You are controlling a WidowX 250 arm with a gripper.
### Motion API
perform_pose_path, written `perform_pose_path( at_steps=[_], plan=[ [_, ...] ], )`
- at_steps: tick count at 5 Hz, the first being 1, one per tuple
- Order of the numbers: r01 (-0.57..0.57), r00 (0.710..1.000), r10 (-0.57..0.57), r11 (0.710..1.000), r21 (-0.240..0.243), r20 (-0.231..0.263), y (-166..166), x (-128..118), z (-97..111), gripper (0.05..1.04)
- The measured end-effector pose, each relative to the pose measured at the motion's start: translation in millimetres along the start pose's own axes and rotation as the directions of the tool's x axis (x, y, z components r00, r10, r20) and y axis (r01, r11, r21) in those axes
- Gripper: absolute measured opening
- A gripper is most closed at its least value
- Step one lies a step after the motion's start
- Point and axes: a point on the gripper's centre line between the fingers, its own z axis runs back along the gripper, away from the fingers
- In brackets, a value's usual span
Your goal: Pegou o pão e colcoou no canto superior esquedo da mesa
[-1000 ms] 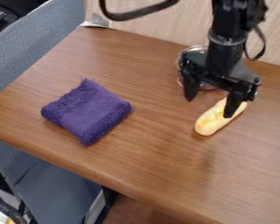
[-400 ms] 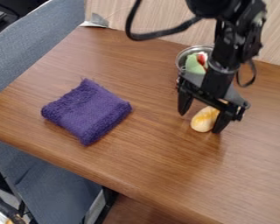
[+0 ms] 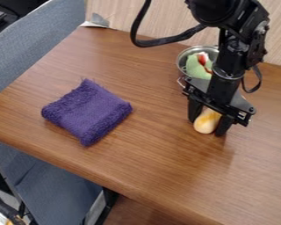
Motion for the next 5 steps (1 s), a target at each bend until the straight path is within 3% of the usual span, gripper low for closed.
perform_pose_path(
  at_steps=[1, 3, 5],
  plan=[
    [0.008, 1.0, -0.008, 1.0, -0.018, 0.006, -2, -1, -1, 0.6],
    [-0.002, 1.0, 0.004, 0.998, -0.062, 0.026, 4, -4, 13, 0.599],
    [-0.082, 0.987, 0.084, 0.996, -0.016, 0.134, 28, 1, 65, 0.599]
  ],
)
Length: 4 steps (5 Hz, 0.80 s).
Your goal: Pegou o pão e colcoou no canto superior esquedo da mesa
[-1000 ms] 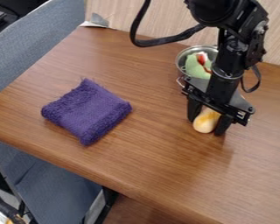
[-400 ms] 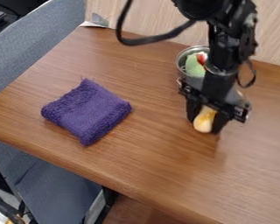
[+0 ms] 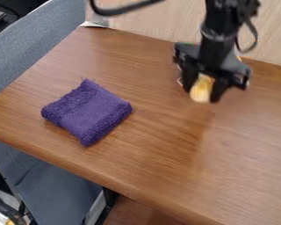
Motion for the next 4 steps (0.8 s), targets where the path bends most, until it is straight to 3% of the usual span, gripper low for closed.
perform_pose_path(
  at_steps=[1, 2, 3, 4],
  plan=[
    [-0.113, 0.993, 0.112, 0.993, 0.033, 0.022, 31, 17, 14, 0.599],
    [-0.278, 0.96, 0.276, 0.958, 0.071, 0.039, 68, 40, 12, 0.599],
    [-0.448, 0.894, 0.448, 0.886, 0.116, 0.028, 107, 56, 1, 0.599],
    [-0.584, 0.808, 0.588, 0.793, 0.174, 0.036, 143, 63, -10, 0.599]
  ],
)
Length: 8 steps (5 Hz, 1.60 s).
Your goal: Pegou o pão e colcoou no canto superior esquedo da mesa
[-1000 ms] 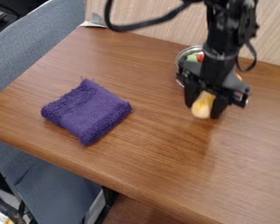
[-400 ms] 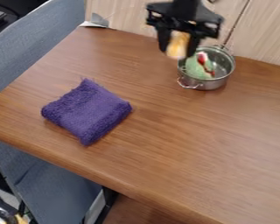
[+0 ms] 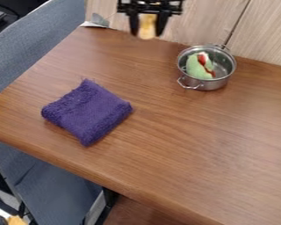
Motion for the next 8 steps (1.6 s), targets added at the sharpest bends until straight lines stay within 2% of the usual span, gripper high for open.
perform_pose_path(
  at_steps=[1, 2, 3, 4, 5, 6, 7, 8],
  plan=[
    [-0.086, 0.996, 0.088, 0.995, 0.059, -0.026, 20, 16, -15, 0.599],
    [-0.133, 0.989, 0.139, 0.984, 0.121, -0.047, 38, 29, -42, 0.599],
    [-0.14, 0.988, 0.15, 0.972, 0.189, -0.037, 53, 36, -72, 0.599],
    [-0.123, 0.991, 0.133, 0.966, 0.229, -0.029, 53, 38, -95, 0.599],
    [-0.121, 0.992, 0.127, 0.968, 0.221, -0.014, 50, 44, -96, 0.598],
    [-0.08, 0.996, 0.087, 0.98, 0.184, -0.031, 44, 45, -97, 0.643],
    [-0.089, 0.994, 0.1, 0.981, 0.172, -0.053, 43, 43, -96, 0.929],
    [-0.103, 0.992, 0.112, 0.983, 0.151, -0.057, 41, 41, -95, 0.999]
  ],
)
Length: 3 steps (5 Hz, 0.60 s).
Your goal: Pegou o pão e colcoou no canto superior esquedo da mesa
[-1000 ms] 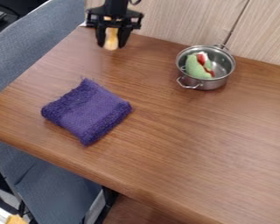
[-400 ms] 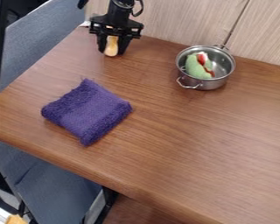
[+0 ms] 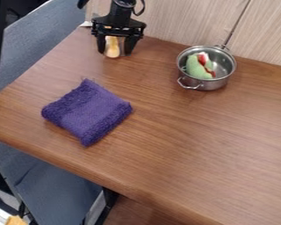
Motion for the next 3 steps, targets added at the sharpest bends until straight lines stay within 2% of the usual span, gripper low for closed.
perform_pose_path(
  at_steps=[2, 3],
  plan=[
    [0.025, 0.999, -0.026, 0.999, -0.027, -0.031, -2, -5, 4, 1.0],
    [0.025, 0.999, -0.021, 0.994, -0.109, 0.034, 6, 0, 46, 1.0]
  ],
)
